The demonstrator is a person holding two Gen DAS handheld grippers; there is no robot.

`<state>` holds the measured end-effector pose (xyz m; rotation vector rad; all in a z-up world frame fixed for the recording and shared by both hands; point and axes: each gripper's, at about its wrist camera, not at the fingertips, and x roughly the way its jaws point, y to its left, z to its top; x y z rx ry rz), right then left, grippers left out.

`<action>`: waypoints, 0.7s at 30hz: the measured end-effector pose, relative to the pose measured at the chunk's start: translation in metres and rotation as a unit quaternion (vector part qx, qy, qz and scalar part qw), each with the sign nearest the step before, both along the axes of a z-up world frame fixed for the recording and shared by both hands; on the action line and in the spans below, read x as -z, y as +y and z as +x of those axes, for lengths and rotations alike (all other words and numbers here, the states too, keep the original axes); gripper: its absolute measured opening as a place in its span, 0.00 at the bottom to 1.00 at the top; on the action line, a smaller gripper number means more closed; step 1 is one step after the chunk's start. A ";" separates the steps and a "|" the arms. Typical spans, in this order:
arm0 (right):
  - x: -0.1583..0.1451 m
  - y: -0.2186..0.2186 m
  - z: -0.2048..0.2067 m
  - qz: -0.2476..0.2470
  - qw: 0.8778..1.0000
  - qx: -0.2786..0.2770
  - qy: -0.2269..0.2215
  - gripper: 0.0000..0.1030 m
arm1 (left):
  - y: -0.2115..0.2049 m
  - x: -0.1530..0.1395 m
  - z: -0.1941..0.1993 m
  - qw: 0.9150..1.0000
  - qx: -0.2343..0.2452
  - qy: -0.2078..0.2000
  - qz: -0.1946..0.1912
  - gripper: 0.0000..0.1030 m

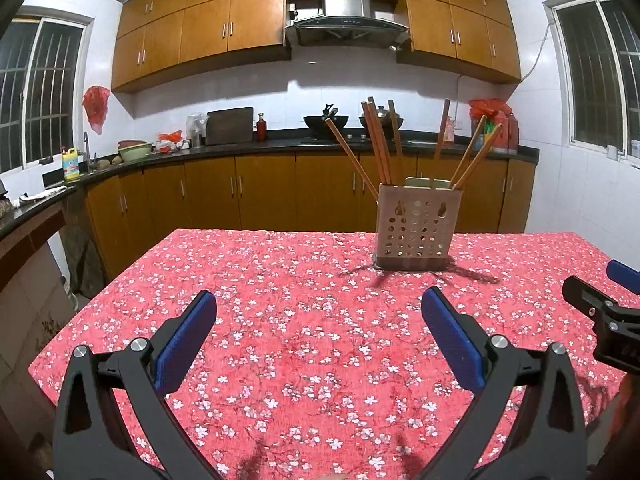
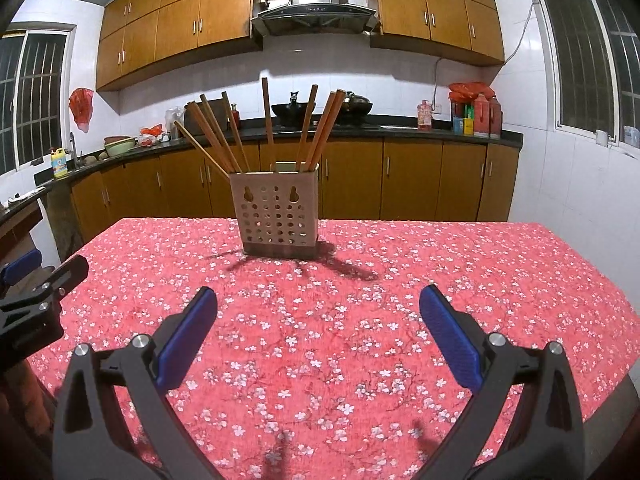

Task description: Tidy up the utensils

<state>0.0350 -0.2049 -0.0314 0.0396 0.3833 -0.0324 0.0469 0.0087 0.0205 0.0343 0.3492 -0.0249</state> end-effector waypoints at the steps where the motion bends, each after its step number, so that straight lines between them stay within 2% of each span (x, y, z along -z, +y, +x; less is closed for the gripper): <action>1: 0.000 0.000 0.000 0.000 1.000 0.000 0.000 0.96 | 0.000 0.001 0.000 1.000 0.001 0.000 0.000 0.98; 21: 0.001 0.000 0.000 0.004 1.000 0.001 0.001 0.96 | -0.003 0.002 -0.001 1.000 0.008 0.002 0.000 0.98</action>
